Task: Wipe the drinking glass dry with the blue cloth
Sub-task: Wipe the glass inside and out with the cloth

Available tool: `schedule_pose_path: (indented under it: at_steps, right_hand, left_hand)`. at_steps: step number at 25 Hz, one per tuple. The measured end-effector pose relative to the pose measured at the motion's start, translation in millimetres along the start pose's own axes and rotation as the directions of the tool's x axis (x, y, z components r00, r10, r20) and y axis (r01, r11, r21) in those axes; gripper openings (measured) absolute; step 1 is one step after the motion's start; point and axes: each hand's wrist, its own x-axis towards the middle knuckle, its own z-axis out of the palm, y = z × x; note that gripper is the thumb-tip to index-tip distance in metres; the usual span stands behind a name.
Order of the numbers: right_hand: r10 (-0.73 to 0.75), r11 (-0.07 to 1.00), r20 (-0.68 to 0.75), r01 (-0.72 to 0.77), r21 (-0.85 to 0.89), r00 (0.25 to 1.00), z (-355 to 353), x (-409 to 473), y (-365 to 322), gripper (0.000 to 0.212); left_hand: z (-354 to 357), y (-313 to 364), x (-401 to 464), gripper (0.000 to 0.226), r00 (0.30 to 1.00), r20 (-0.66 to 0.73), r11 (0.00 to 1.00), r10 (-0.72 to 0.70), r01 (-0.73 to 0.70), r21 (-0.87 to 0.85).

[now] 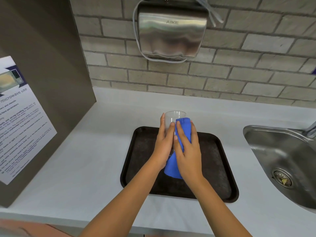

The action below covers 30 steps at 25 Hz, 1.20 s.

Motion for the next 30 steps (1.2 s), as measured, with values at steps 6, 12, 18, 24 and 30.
schedule_pose_path:
  at_steps: [6,12,18,24,30]
  right_hand:
    - [0.204,0.939,0.079,-0.218,0.265,0.976,-17.2,23.8,5.2,0.045]
    - [0.008,0.997,0.017,-0.007,-0.074,1.000,-6.3,-1.2,-1.2,0.045]
    - [0.203,0.945,0.140,-0.232,0.233,0.969,-23.7,24.6,-3.4,0.042]
    - [0.109,0.989,0.125,-0.121,0.090,0.986,-15.3,7.6,-10.0,0.041]
    - [0.272,0.786,0.297,-0.390,0.480,0.915,-30.0,26.6,0.5,0.053]
  left_hand:
    - [2.6,-6.1,-3.9,0.056,1.000,-0.027,0.995,-0.012,0.009,-0.101]
    - [5.5,-3.1,0.5,0.042,0.999,-0.044,0.996,0.015,-0.019,-0.091]
    - [6.6,-3.7,-4.5,0.054,0.998,-0.010,0.995,0.054,-0.055,-0.082]
    - [3.6,4.0,2.1,0.048,0.997,-0.031,0.991,0.073,-0.075,-0.107]
    - [5.7,10.1,1.5,0.049,0.997,-0.052,0.992,0.057,-0.062,-0.107]
